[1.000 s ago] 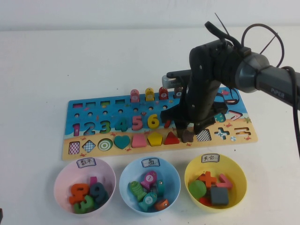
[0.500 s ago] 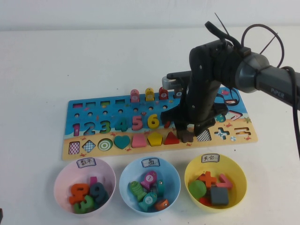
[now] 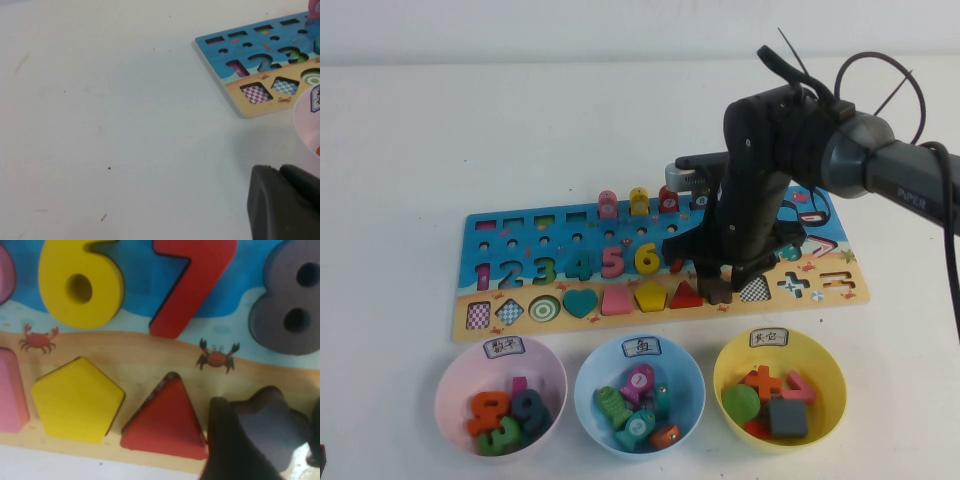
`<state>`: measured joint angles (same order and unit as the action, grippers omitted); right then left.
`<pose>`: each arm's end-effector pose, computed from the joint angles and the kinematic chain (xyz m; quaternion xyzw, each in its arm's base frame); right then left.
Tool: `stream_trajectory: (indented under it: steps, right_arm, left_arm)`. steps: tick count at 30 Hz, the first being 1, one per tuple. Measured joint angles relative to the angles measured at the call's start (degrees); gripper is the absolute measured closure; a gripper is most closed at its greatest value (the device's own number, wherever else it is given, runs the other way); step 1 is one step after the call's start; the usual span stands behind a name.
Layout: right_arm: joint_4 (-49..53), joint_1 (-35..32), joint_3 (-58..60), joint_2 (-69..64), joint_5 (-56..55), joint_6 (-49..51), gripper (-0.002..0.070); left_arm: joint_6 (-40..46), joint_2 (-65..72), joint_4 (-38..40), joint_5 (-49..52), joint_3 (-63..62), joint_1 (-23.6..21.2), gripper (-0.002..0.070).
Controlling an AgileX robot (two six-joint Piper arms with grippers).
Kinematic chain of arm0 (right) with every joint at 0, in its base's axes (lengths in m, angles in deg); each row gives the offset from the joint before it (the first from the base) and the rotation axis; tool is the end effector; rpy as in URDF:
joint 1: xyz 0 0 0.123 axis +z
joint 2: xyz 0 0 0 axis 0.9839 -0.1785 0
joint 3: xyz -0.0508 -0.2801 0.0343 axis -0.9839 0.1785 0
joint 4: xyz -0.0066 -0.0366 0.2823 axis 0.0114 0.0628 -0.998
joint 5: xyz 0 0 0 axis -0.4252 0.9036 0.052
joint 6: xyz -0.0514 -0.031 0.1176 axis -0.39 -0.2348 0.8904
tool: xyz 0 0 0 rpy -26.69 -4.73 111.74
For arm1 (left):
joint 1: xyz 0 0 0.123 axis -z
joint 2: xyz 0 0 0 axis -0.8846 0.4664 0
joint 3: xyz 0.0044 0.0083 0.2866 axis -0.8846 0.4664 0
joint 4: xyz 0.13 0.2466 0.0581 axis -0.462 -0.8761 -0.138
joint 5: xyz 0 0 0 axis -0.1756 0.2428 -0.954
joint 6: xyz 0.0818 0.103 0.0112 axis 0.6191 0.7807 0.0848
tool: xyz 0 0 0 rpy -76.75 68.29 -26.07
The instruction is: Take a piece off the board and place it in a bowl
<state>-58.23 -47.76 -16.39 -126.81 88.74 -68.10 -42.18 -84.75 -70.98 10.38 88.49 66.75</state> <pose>0.4176 0.2693 0.1366 -0.1092 0.9903 0.0611 0.0609 0.1229 -0.0127 0.1594 0.0851 0.8000 0.0022 0.5939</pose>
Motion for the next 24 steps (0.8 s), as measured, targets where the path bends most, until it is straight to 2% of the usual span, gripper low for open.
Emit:
stream_trajectory:
  steps: [16,24]
  right_arm:
    - [0.0,0.0,-0.23,0.0,0.62,0.0,0.0386]
    - [0.71,0.0,-4.98,-0.12,4.41,0.0,0.0386]
  left_arm:
    - [0.0,0.0,0.0,0.0,0.0,0.0,0.0678]
    - [0.0,0.0,0.0,0.0,0.0,0.0,0.0678]
